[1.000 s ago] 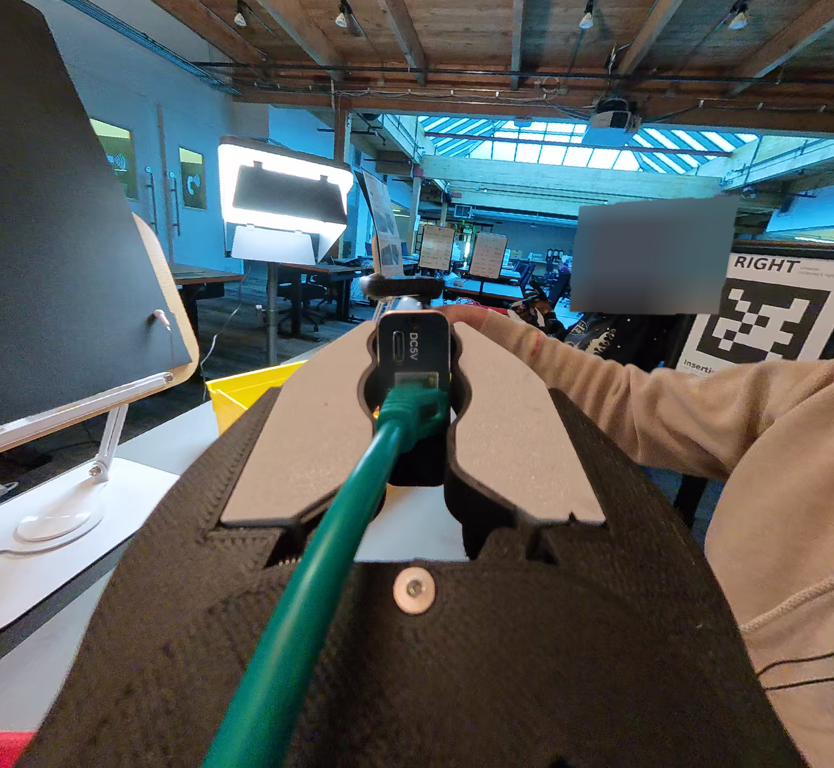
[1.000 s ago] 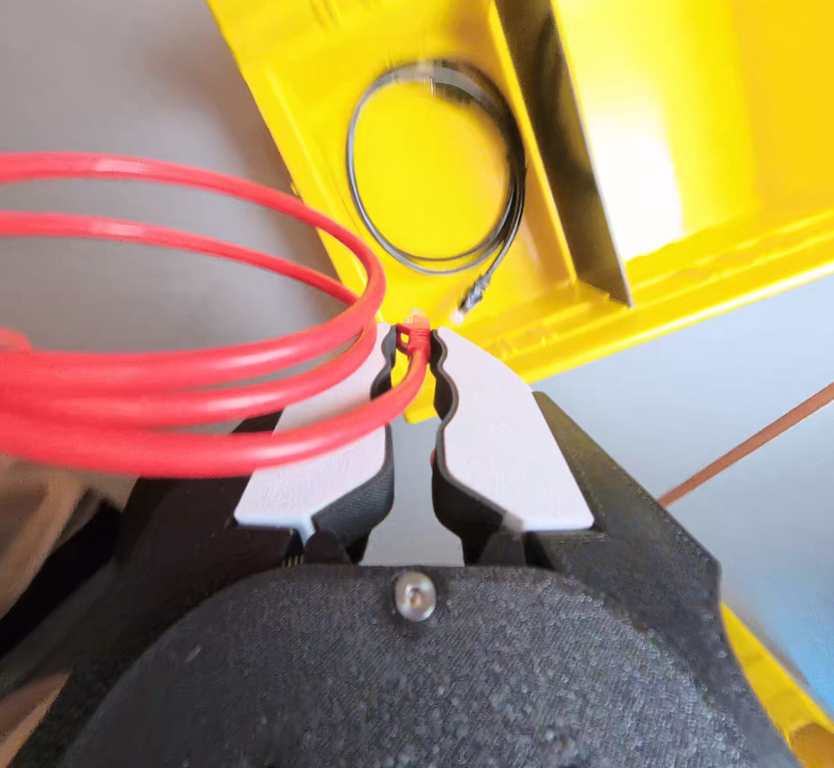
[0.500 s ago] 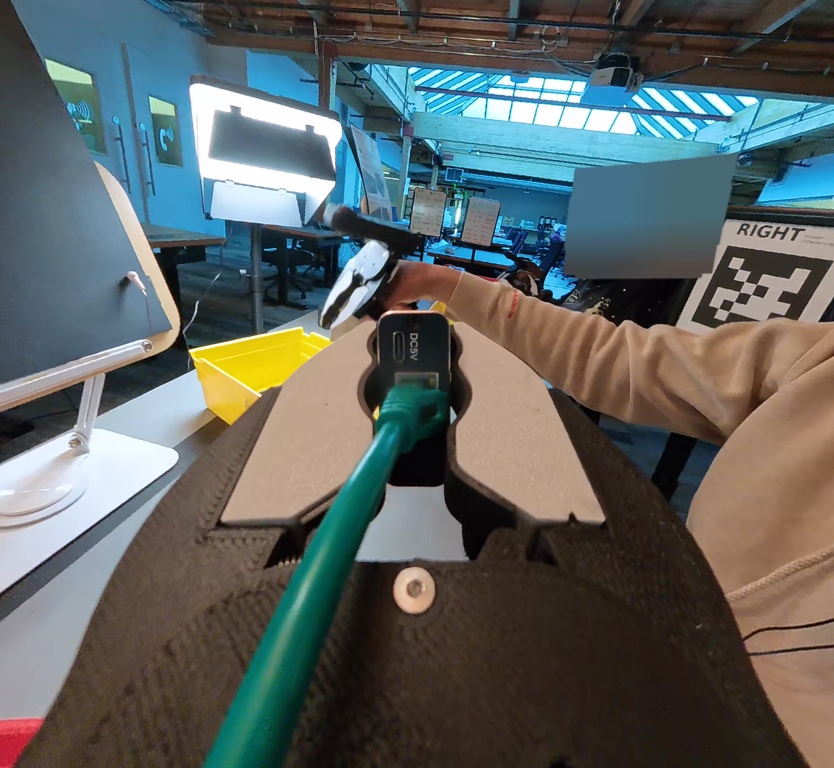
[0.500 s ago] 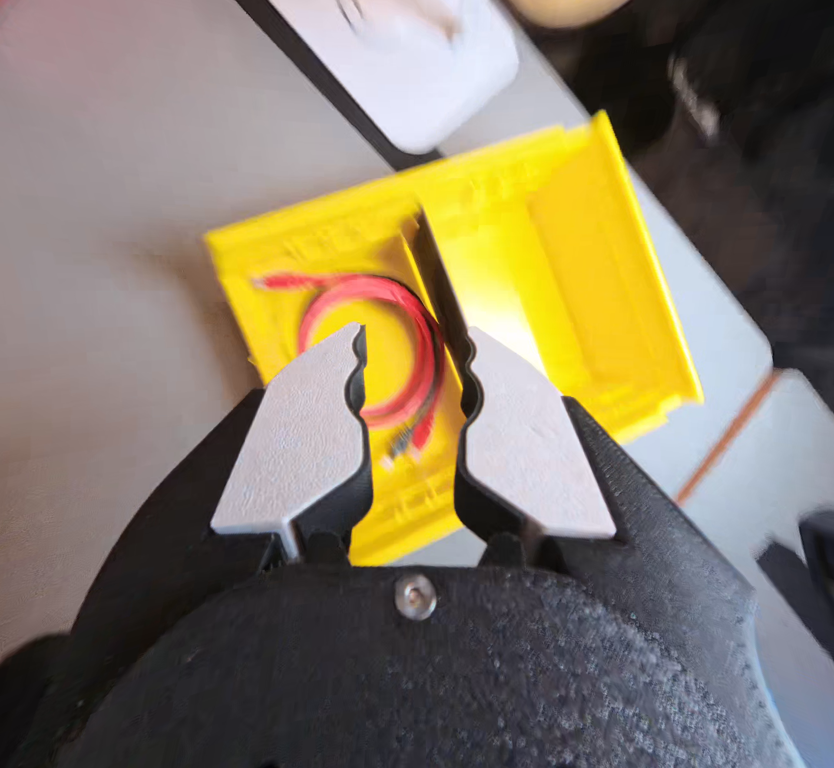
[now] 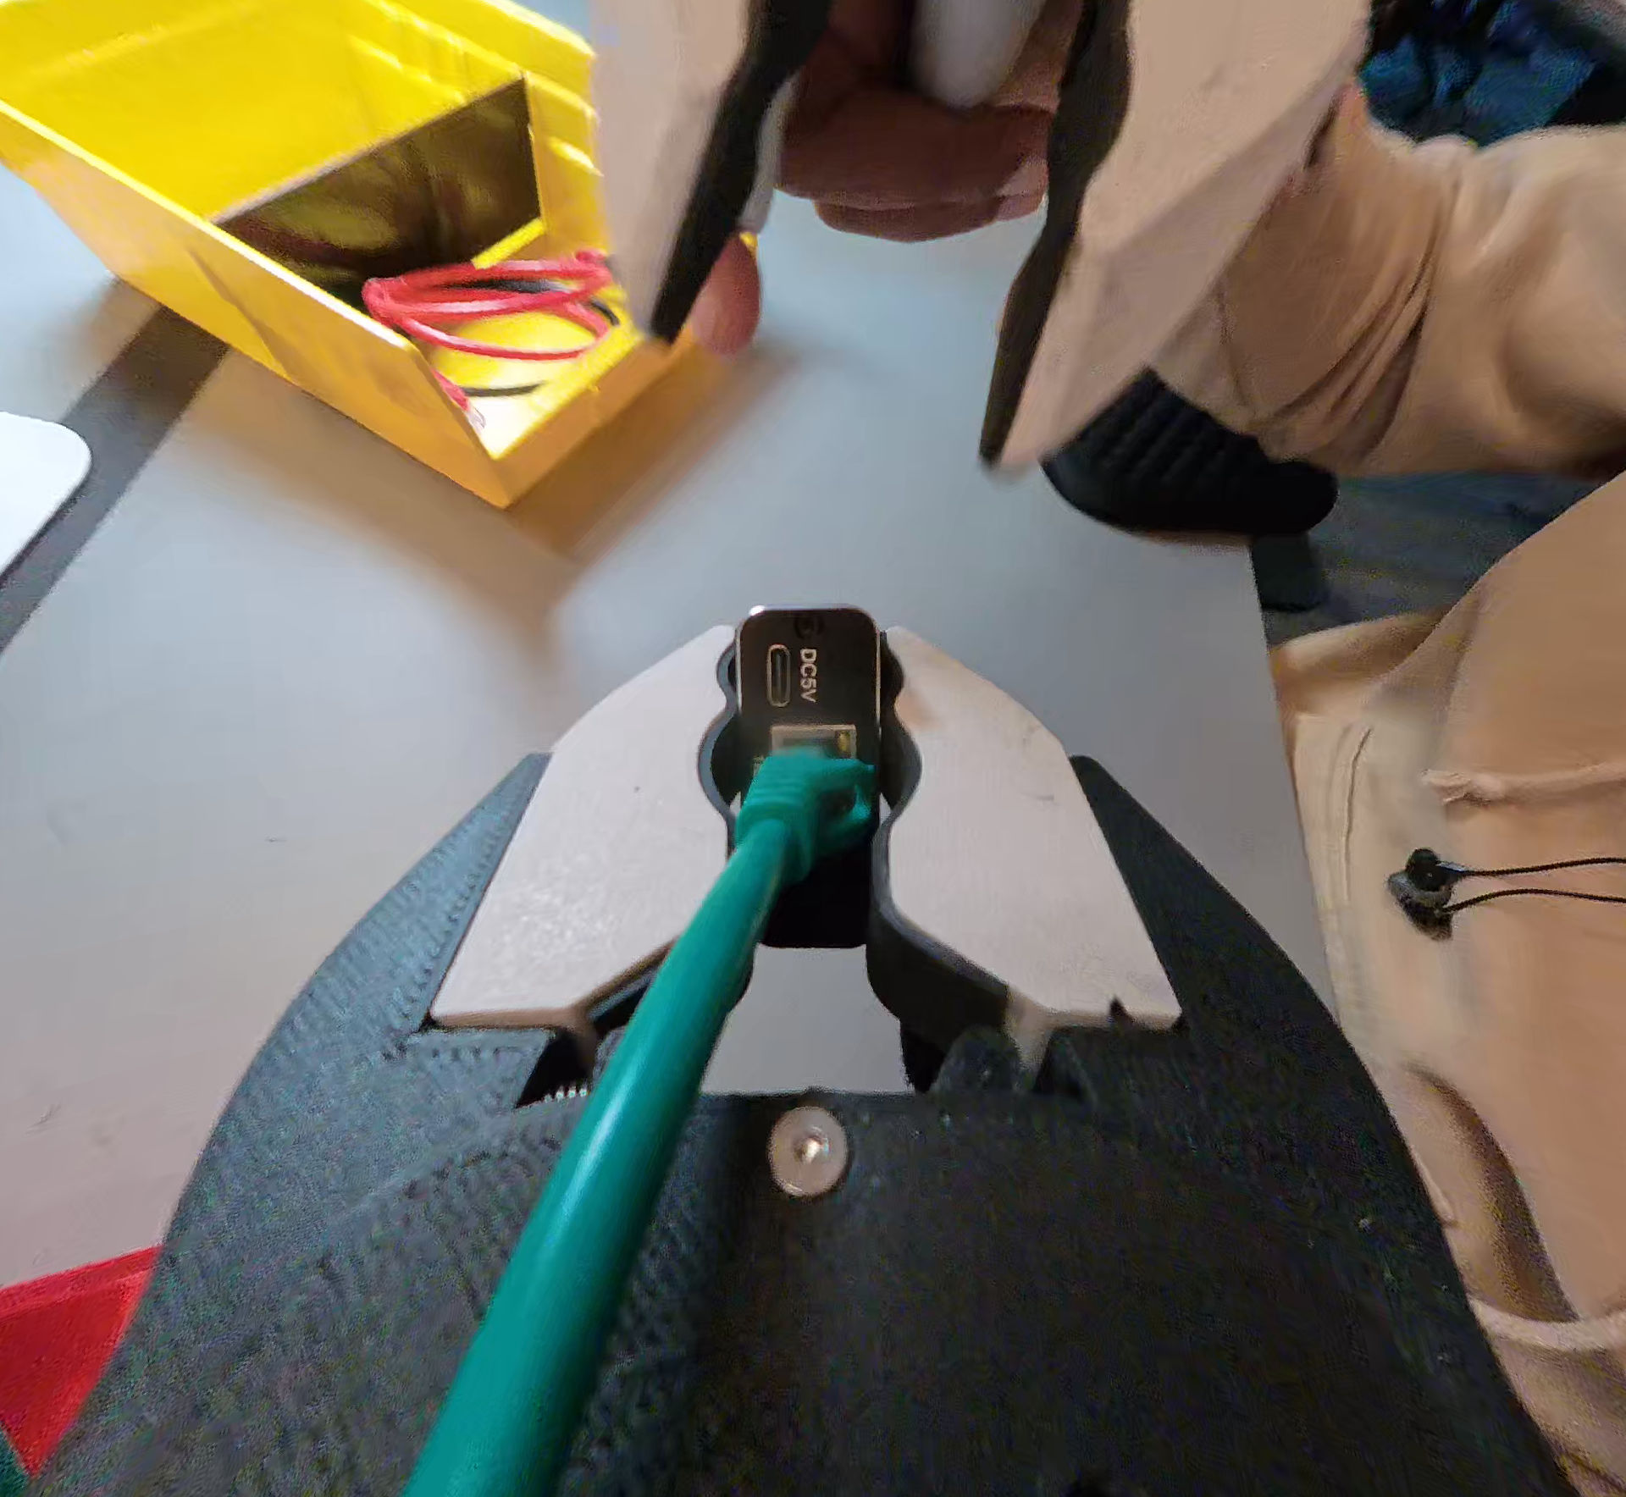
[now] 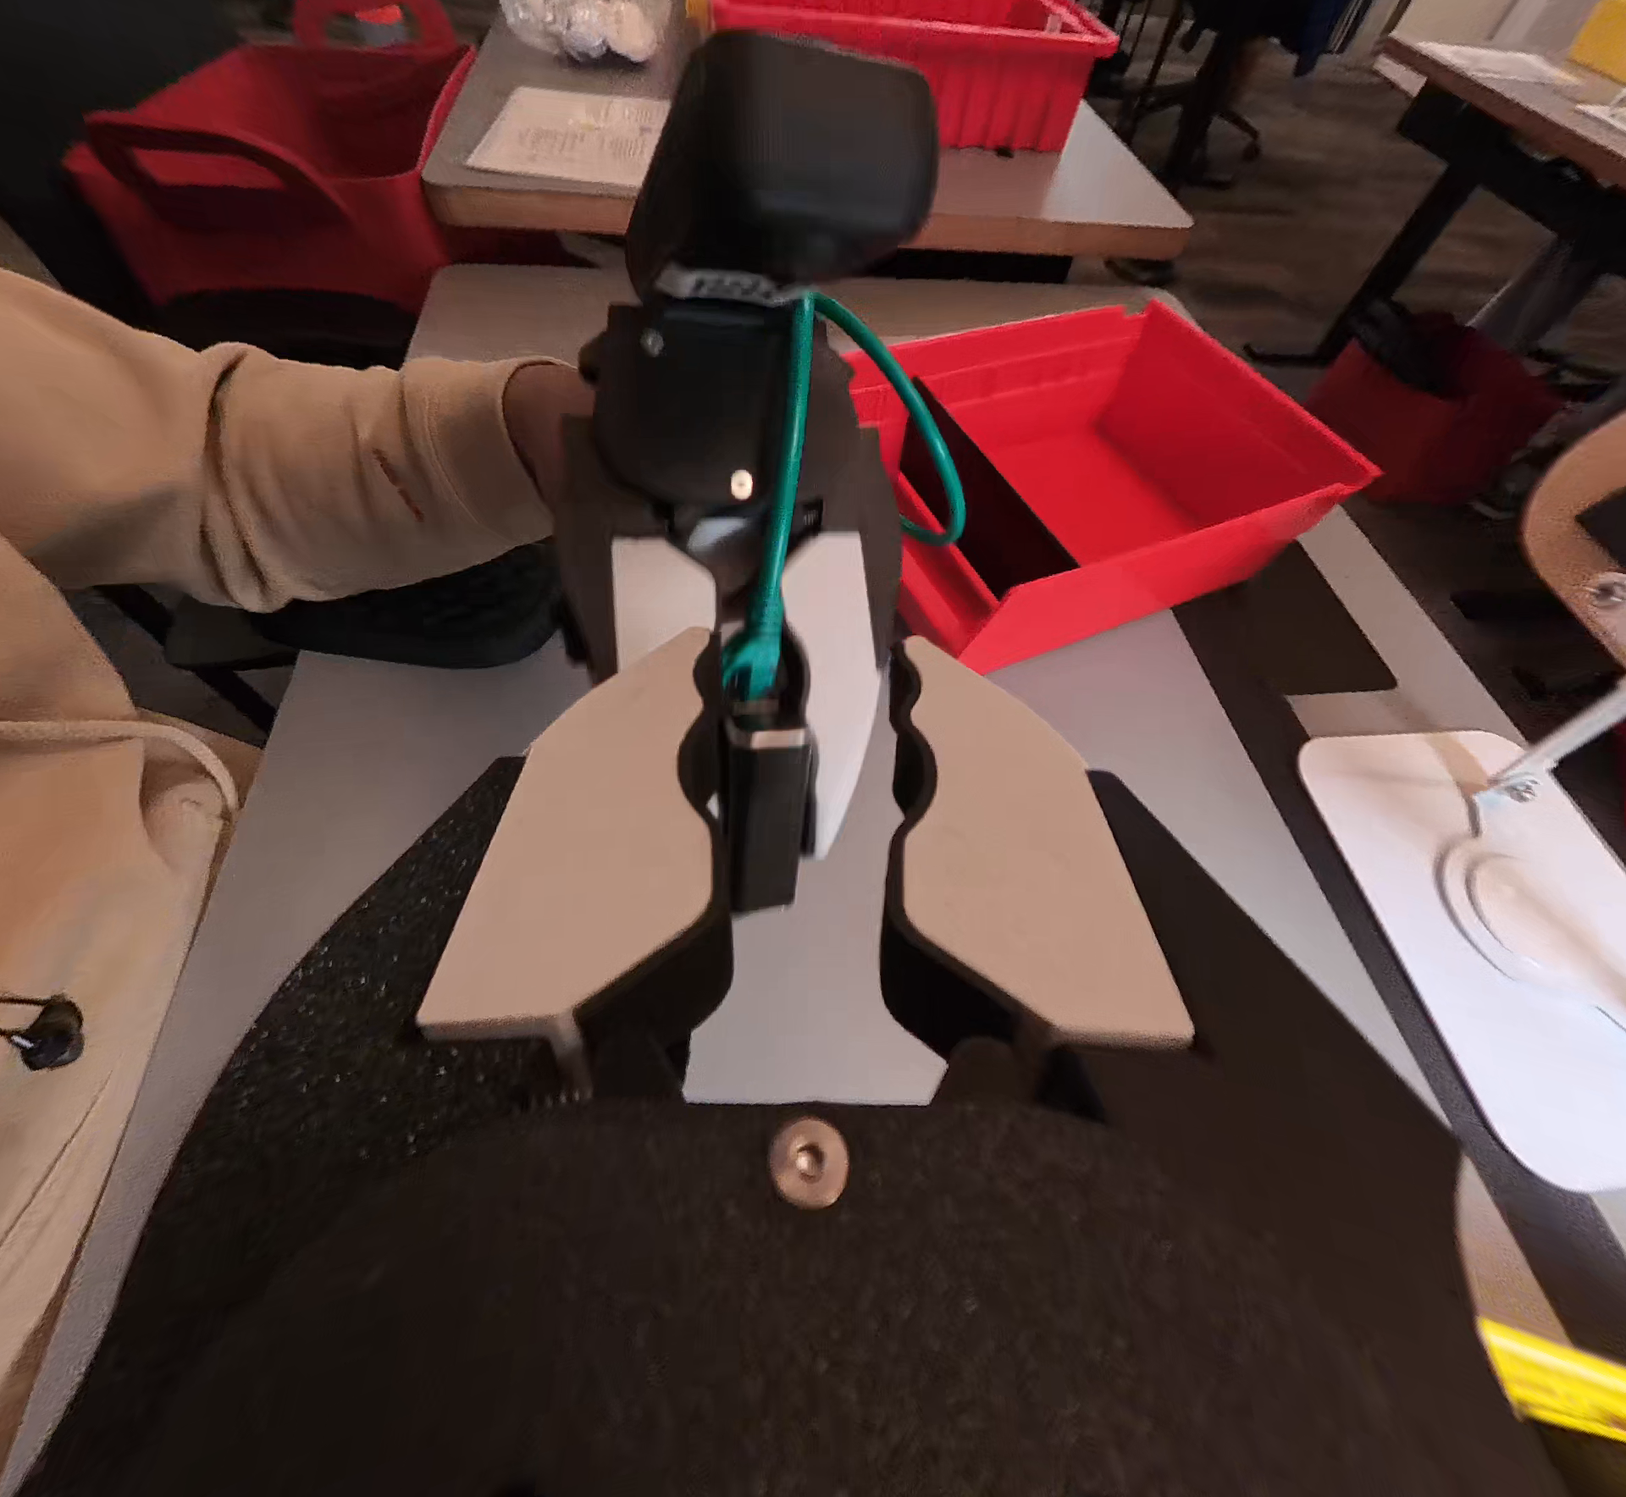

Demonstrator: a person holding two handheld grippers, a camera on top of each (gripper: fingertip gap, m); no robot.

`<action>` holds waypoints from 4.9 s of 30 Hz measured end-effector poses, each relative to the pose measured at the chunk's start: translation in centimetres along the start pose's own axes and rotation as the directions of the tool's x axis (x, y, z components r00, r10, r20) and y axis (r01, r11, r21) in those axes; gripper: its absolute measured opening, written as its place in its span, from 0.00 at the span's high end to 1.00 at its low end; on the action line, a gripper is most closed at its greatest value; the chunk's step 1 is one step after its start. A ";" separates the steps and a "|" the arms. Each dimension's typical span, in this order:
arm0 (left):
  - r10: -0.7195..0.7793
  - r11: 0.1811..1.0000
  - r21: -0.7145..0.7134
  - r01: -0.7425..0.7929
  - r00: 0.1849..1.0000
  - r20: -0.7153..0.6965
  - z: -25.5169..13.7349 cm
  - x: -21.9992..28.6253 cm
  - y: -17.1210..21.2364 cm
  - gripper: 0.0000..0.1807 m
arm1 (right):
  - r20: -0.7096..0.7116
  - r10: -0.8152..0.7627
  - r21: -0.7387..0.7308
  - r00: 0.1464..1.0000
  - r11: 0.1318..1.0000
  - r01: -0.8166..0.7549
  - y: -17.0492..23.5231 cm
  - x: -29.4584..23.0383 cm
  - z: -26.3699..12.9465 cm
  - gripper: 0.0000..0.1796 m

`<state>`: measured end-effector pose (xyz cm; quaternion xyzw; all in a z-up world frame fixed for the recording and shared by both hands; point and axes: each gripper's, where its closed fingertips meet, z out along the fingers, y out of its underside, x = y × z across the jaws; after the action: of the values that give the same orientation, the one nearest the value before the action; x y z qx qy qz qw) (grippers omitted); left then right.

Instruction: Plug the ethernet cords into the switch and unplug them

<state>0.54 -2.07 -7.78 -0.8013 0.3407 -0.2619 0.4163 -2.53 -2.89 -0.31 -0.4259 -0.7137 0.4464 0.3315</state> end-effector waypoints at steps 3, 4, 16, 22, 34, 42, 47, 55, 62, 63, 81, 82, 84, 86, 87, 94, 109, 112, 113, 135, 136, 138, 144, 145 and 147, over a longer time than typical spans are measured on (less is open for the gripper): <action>0.022 0.995 -0.094 -0.024 0.999 -0.030 1.8 1.0 1.4 0.85 | 0.051 0.002 -0.038 0.999 0.999 0.000 0.4 -0.5 2.5 0.81; 0.026 0.993 -0.116 -0.031 0.999 -0.041 2.3 1.3 1.8 0.85 | 0.092 0.010 -0.047 0.996 0.999 -0.006 0.7 -1.0 3.1 0.81; 0.087 0.964 -0.248 -0.099 0.995 -0.058 2.6 1.5 3.7 0.82 | 0.109 0.116 0.210 0.987 0.968 -0.137 2.2 0.0 0.9 0.98; 0.102 0.968 -0.228 -0.104 0.995 -0.021 3.6 0.6 4.2 0.82 | 0.058 0.109 0.263 0.992 0.957 -0.120 2.0 0.1 1.3 0.98; 0.164 0.977 0.104 -0.184 0.971 0.173 7.5 0.6 -0.2 0.78 | -0.088 0.075 0.320 0.993 0.946 -0.043 -0.1 2.1 -2.6 0.98; 0.252 0.964 -0.022 -0.265 0.884 0.393 7.1 -0.2 -0.6 0.70 | -0.109 0.034 0.189 0.993 0.982 -0.013 1.2 2.1 -2.6 0.98; 0.209 0.977 -0.107 -0.184 0.926 0.314 7.2 1.4 0.3 0.69 | -0.138 0.077 0.098 0.987 0.993 -0.063 3.8 3.8 -3.4 0.98; -0.153 0.974 0.163 0.158 0.987 -0.039 7.8 2.5 -0.8 0.70 | -0.210 0.099 0.287 0.973 0.957 -0.035 1.0 4.8 -5.9 0.98; -0.185 0.699 0.642 0.316 0.946 -0.264 4.1 1.8 -5.9 0.64 | -0.069 0.193 0.684 0.979 0.723 -0.094 -3.6 3.5 -8.6 0.98; -0.163 0.684 0.668 0.294 0.954 -0.253 3.3 1.9 -6.6 0.65 | -0.040 0.201 0.713 0.979 0.692 -0.113 -3.8 3.3 -8.6 0.98; -0.083 0.913 0.390 0.119 0.991 -0.109 -4.8 -0.4 -5.5 0.86 | 0.154 0.159 0.494 0.975 0.843 -0.216 1.0 3.0 -6.7 0.98; -0.087 0.914 0.386 0.122 0.990 -0.108 -5.0 -0.5 -5.4 0.86 | 0.170 0.159 0.492 0.973 0.842 -0.223 1.1 2.7 -6.1 0.95; -0.083 0.942 0.315 0.113 0.991 -0.107 -5.0 -0.4 -4.5 0.86 | 0.198 0.154 0.474 0.968 0.849 -0.232 1.0 1.9 -4.9 0.88; -0.084 0.958 0.265 0.113 0.989 -0.118 -4.9 -0.2 -3.7 0.86 | 0.220 0.150 0.439 0.964 0.867 -0.235 1.2 1.0 -3.5 0.84; -0.086 0.960 0.257 0.116 0.988 -0.126 -4.9 -0.1 -3.6 0.86 | 0.232 0.146 0.407 0.962 0.883 -0.232 1.6 0.5 -2.6 0.82; -0.065 0.977 0.193 0.089 0.990 -0.126 -4.0 0.7 -3.0 0.86 | 0.183 0.087 0.343 0.979 0.928 -0.146 2.4 -1.1 0.2 0.86; 0.131 0.860 0.504 -0.082 0.989 -0.063 -4.9 3.0 -7.3 0.85 | 0.120 0.017 0.600 0.993 0.795 -0.086 -1.8 -1.7 -3.0 0.87; 0.105 0.880 0.470 -0.059 0.992 -0.071 -5.0 2.9 -7.2 0.86 | 0.134 0.017 0.571 0.991 0.816 -0.091 -1.8 -1.8 -3.3 0.87; 0.089 0.883 0.468 -0.040 0.992 -0.084 -5.2 2.9 -7.2 0.86 | 0.136 0.026 0.582 0.990 0.807 -0.101 -2.0 -1.6 -3.8 0.87; 0.072 0.878 0.478 -0.032 0.995 -0.067 -5.6 3.0 -7.5 0.85 | 0.077 -0.009 0.487 0.997 0.873 -0.029 -1.9 -1.9 -3.8 0.92; 0.073 0.878 0.477 -0.029 0.995 -0.075 -5.5 3.1 -7.6 0.85 | 0.092 -0.012 0.481 0.996 0.876 -0.034 -1.9 -2.0 -3.9 0.92; 0.075 0.882 0.471 -0.024 0.993 -0.089 -5.4 3.4 -7.6 0.85 | 0.152 0.003 0.462 0.988 0.884 -0.074 -1.7 -2.4 -4.1 0.92; 0.050 0.883 0.469 -0.002 0.995 -0.091 -5.2 3.2 -7.5 0.85 | 0.130 0.010 0.449 0.991 0.891 -0.068 -1.5 -2.0 -3.9 0.93; 0.044 0.883 0.469 -0.003 0.996 -0.077 -5.2 3.0 -7.5 0.85 | 0.100 0.009 0.441 0.995 0.896 -0.052 -1.5 -1.7 -3.9 0.93; 0.049 0.886 0.462 -0.039 0.999 -0.010 -5.2 2.6 -7.6 0.85 | 0.028 -0.005 0.425 1.000 0.905 -0.008 -1.5 -1.3 -3.8 0.92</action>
<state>1.03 -3.43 1.67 -0.6687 0.2912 -0.3342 0.5970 0.79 -3.08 2.37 -0.3375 -0.6039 0.5974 0.4056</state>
